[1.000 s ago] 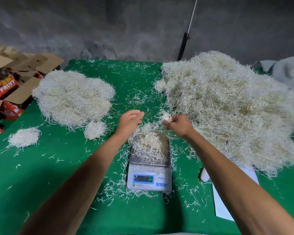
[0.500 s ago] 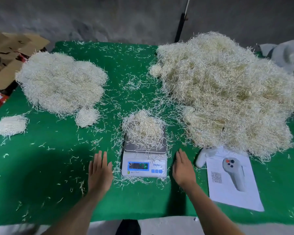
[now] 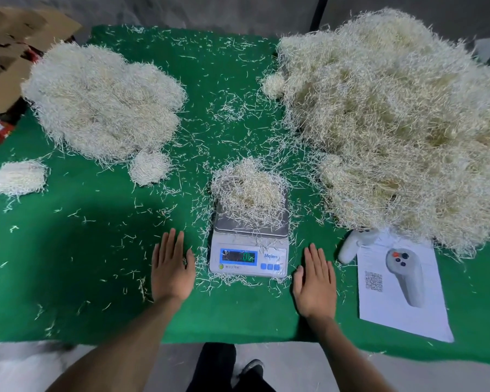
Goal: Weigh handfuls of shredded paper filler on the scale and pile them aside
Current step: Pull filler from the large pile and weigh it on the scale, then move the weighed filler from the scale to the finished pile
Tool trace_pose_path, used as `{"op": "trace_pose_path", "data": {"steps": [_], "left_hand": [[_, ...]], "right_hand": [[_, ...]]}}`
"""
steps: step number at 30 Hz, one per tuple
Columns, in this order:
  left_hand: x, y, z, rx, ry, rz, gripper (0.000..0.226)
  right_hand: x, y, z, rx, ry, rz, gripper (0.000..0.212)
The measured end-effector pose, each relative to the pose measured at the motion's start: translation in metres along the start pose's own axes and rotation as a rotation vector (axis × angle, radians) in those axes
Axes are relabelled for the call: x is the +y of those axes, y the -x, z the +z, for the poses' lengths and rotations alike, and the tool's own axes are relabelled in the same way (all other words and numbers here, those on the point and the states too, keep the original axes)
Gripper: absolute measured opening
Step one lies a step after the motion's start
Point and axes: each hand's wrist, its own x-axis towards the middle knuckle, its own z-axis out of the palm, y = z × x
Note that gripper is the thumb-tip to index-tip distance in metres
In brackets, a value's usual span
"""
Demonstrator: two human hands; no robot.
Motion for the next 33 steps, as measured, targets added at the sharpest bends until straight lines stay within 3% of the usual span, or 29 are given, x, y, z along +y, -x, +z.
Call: {"op": "trace_pose_path", "data": {"steps": [7,11,15,19,22,25,27,30,33], "left_hand": [[-0.001,0.000,0.005,0.014,-0.019,0.012,0.062],[0.018,-0.017,-0.015,0.031,-0.036,-0.009,0.048],[0.056,-0.056,-0.051,0.074,0.284,-0.003,0.045],[0.115,-0.110,-0.090,-0.125,0.624,0.017,0.067],[0.147,-0.128,-0.098,-0.354,0.647,0.061,0.059],[0.171,-0.110,-0.084,-0.421,0.805,0.114,0.045],[0.179,-0.087,-0.080,-0.405,1.034,0.005,0.034],[0.171,-0.064,-0.084,-0.351,1.513,-0.379,0.028],[0.160,-0.063,-0.089,-0.331,1.807,-0.645,0.029]], "right_hand": [[-0.003,0.001,-0.004,0.020,-0.035,0.000,0.055],[-0.006,-0.018,-0.025,-0.010,-0.067,0.021,0.041],[-0.035,-0.058,-0.066,0.030,-0.386,0.038,0.030],[-0.096,-0.095,-0.094,0.110,-0.650,0.029,0.032],[-0.138,-0.115,-0.090,-0.008,-0.798,0.047,0.040],[-0.164,-0.129,-0.082,-0.098,-1.122,0.195,0.070],[-0.168,-0.141,-0.086,-0.128,-1.320,0.325,0.085],[-0.172,-0.157,-0.088,-0.185,-1.361,0.527,0.102],[-0.192,-0.171,-0.094,-0.130,-1.347,0.623,0.099]]}}
